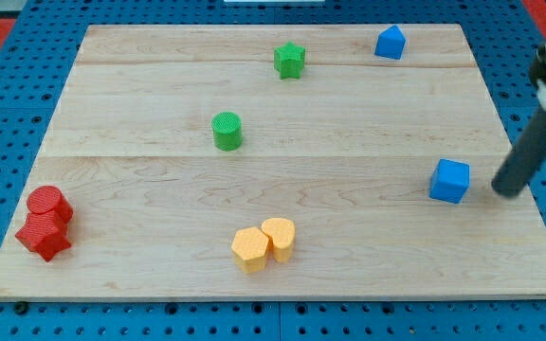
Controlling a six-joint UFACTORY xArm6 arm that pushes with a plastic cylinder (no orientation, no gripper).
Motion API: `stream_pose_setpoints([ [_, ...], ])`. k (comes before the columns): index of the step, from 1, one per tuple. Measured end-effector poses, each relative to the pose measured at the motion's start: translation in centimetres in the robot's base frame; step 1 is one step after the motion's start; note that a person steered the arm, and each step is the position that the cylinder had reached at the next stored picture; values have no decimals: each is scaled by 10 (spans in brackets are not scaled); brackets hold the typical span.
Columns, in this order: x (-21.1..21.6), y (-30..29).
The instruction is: Move the blue cube to the bottom right side of the blue triangle
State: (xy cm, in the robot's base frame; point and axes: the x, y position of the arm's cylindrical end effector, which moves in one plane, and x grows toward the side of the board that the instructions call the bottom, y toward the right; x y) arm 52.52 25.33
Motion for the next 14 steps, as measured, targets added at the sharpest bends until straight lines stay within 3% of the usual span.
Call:
stream_pose_setpoints([
  [1, 36, -33],
  [2, 52, -103],
  [3, 27, -113],
  [6, -53, -50],
  [8, -70, 7],
  [9, -81, -4],
  [11, -154, -33],
  [13, -134, -62],
  [14, -169, -82],
])
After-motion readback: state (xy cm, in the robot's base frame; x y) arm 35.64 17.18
